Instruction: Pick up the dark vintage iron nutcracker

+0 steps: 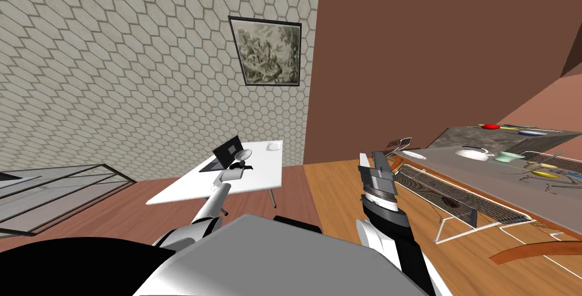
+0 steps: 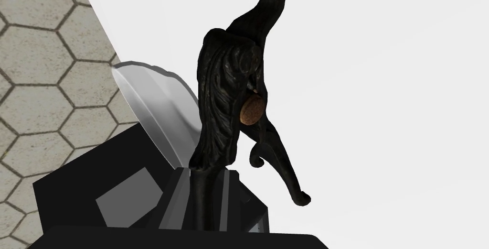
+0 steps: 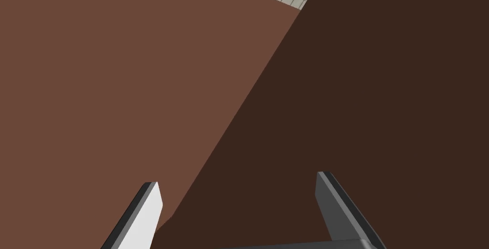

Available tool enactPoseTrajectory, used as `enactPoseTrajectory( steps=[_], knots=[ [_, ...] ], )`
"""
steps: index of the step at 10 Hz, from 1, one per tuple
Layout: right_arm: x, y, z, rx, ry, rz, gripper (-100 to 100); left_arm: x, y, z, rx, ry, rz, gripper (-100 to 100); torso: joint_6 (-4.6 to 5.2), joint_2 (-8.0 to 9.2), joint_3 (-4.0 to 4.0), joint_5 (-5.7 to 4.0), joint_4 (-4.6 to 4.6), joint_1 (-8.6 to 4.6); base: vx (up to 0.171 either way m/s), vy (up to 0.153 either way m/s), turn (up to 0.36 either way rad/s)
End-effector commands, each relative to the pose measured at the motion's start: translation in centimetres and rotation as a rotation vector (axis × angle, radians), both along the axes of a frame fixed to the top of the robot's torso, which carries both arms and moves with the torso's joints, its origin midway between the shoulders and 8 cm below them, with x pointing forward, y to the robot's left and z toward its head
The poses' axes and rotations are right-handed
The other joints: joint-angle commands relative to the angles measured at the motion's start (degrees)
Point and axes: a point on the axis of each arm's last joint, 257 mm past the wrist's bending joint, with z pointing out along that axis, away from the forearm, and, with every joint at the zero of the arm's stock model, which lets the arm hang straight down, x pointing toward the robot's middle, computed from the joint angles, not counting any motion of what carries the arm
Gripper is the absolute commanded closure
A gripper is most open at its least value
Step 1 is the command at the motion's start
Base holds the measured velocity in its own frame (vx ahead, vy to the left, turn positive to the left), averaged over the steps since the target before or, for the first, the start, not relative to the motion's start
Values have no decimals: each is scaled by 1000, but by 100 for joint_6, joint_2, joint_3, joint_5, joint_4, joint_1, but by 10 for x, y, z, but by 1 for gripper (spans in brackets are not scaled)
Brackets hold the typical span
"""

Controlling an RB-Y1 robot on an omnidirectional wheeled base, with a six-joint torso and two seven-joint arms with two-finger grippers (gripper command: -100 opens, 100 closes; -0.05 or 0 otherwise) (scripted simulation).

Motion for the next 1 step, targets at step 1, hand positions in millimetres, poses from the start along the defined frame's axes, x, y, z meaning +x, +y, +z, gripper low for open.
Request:
enactPoseTrajectory(
  steps=[1],
  knots=[
    [0,0,0,0,0,0,0,0,0,0,0,0,0,0,0,0,0,0,0,0,0,0,0]
  ],
)
